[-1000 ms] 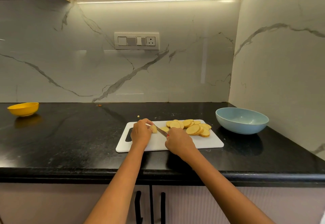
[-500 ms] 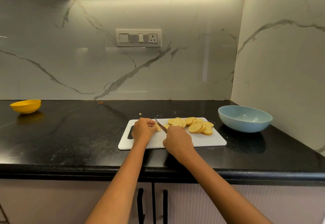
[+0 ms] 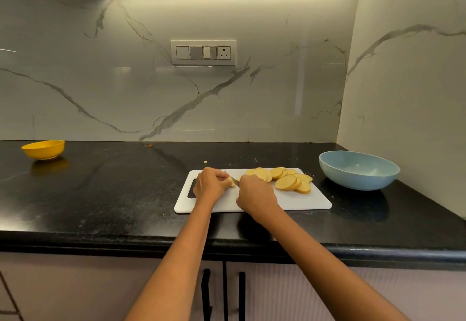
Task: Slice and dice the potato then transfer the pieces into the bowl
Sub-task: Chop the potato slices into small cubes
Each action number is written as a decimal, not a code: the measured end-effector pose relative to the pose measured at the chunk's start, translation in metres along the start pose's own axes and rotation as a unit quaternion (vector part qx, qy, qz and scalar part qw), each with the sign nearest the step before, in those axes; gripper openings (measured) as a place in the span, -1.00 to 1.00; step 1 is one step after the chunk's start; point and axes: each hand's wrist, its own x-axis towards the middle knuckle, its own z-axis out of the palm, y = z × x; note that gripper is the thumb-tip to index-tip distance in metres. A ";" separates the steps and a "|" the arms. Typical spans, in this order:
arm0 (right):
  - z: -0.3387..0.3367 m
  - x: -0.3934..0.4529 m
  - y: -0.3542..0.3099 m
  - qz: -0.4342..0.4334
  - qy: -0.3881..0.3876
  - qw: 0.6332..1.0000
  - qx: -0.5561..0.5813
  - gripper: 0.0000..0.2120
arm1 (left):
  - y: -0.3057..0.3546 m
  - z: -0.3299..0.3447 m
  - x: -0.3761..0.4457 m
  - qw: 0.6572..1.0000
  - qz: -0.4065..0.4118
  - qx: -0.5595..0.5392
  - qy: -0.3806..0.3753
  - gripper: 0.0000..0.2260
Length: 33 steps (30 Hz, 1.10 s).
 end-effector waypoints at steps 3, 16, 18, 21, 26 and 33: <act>0.001 -0.009 0.000 -0.011 -0.002 1.000 -0.016 -0.79 | 0.000 0.000 -0.001 1.000 0.001 -0.002 0.003 -0.86; -0.013 -0.029 0.016 -0.006 0.024 1.000 -0.009 -0.80 | -0.002 0.001 -0.001 1.000 -0.003 -0.014 0.001 -0.84; -0.011 -0.026 0.012 -0.009 0.028 1.000 -0.006 -0.80 | -0.001 0.001 -0.002 1.000 -0.010 -0.015 0.000 -0.85; -0.007 -0.021 0.006 -0.008 0.032 0.999 -0.004 -0.80 | -0.001 0.002 -0.002 1.000 -0.009 -0.018 0.004 -0.86; -0.001 -0.019 0.001 -0.008 0.028 1.000 -0.007 -0.79 | -0.001 0.001 -0.003 1.000 -0.013 -0.019 0.014 -0.86; 0.003 -0.018 0.000 -0.004 0.021 1.000 -0.014 -0.77 | -0.001 0.002 -0.003 1.000 -0.013 -0.015 0.017 -0.86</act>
